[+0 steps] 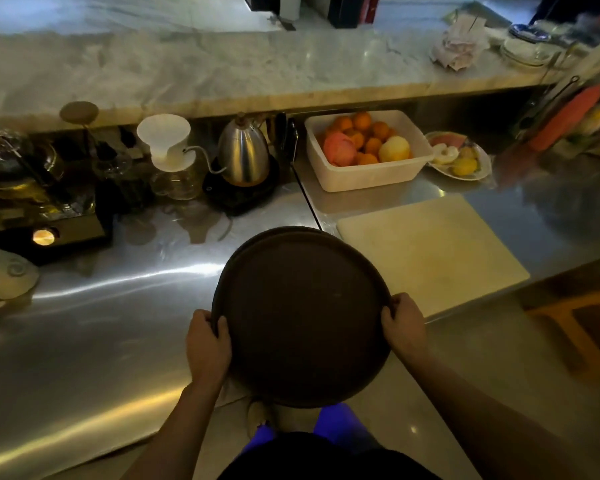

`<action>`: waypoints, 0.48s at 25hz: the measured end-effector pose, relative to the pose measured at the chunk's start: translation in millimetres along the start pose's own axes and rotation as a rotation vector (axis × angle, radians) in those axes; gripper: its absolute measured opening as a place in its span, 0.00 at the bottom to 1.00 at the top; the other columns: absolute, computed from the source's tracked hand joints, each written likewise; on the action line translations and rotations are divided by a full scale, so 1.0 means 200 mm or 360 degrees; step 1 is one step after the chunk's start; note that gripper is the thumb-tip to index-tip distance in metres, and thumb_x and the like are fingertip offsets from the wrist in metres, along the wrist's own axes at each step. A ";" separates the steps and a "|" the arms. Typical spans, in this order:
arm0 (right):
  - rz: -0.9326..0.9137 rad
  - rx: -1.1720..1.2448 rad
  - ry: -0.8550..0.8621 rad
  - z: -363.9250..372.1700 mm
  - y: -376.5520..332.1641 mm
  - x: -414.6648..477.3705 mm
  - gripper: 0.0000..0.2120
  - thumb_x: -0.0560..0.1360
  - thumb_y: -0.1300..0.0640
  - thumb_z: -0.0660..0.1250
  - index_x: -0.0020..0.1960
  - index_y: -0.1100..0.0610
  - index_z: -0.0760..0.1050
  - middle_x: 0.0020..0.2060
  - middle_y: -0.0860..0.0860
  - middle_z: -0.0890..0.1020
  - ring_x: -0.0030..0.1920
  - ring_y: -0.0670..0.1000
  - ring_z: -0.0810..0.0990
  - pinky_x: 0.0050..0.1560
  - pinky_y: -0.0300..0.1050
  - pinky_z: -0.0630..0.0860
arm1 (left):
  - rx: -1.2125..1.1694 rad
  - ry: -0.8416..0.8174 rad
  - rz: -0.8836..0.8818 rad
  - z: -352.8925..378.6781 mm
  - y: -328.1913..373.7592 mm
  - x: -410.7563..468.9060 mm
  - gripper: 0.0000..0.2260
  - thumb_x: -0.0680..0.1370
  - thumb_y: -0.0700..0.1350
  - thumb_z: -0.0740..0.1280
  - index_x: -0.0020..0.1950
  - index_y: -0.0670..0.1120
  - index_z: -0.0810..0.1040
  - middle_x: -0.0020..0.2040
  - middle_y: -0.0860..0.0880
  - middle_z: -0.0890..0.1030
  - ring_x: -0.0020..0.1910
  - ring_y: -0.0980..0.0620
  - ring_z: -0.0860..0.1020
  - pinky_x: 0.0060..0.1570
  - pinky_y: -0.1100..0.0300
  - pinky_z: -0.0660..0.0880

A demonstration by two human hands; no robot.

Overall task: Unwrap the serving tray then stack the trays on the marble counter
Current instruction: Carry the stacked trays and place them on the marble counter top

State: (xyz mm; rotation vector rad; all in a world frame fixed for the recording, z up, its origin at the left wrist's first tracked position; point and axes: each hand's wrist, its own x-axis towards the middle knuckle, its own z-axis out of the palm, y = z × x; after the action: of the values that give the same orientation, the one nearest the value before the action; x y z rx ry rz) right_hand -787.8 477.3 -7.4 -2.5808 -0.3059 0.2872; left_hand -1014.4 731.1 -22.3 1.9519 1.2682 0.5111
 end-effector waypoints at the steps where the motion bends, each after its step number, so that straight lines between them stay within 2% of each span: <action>1: 0.0024 -0.0017 -0.0020 0.02 0.00 0.02 0.06 0.78 0.58 0.62 0.53 0.59 0.71 0.44 0.53 0.76 0.41 0.51 0.75 0.39 0.44 0.71 | 0.0012 -0.0015 -0.0002 0.01 -0.01 0.02 0.06 0.79 0.42 0.64 0.45 0.41 0.70 0.38 0.44 0.74 0.35 0.48 0.72 0.31 0.61 0.63; 4: 0.0053 -0.0022 -0.0043 0.06 0.00 0.08 0.04 0.78 0.58 0.63 0.51 0.58 0.72 0.42 0.51 0.75 0.38 0.48 0.74 0.38 0.42 0.70 | 0.0051 -0.0058 -0.0030 0.04 -0.03 0.07 0.07 0.79 0.43 0.64 0.44 0.42 0.70 0.39 0.43 0.74 0.36 0.46 0.73 0.33 0.58 0.64; 7: 0.0034 -0.0030 -0.0080 0.08 0.02 0.15 0.02 0.78 0.59 0.63 0.48 0.55 0.70 0.41 0.50 0.74 0.36 0.43 0.72 0.32 0.37 0.66 | 0.0106 -0.0093 -0.0078 0.08 -0.03 0.09 0.07 0.79 0.43 0.64 0.45 0.42 0.70 0.40 0.42 0.74 0.37 0.45 0.73 0.36 0.56 0.65; 10: 0.0031 -0.0030 -0.0098 0.09 0.03 0.19 0.03 0.77 0.58 0.63 0.46 0.53 0.69 0.42 0.51 0.75 0.37 0.46 0.73 0.35 0.40 0.69 | 0.0168 -0.0084 -0.0068 0.09 -0.01 0.08 0.06 0.79 0.42 0.64 0.45 0.41 0.70 0.41 0.43 0.73 0.38 0.45 0.73 0.36 0.56 0.65; 12: 0.0055 -0.0055 -0.0136 0.08 0.02 0.21 0.03 0.78 0.59 0.63 0.46 0.54 0.69 0.43 0.52 0.76 0.39 0.49 0.74 0.38 0.44 0.71 | 0.0210 -0.0087 -0.0112 0.12 0.00 0.08 0.06 0.79 0.42 0.64 0.48 0.39 0.72 0.45 0.41 0.74 0.40 0.46 0.72 0.39 0.55 0.68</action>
State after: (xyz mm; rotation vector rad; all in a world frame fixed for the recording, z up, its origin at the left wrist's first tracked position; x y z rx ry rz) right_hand -750.6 492.8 -30.3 -2.6143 -0.2994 0.4090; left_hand -992.4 737.2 -38.6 2.0071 1.3607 0.3446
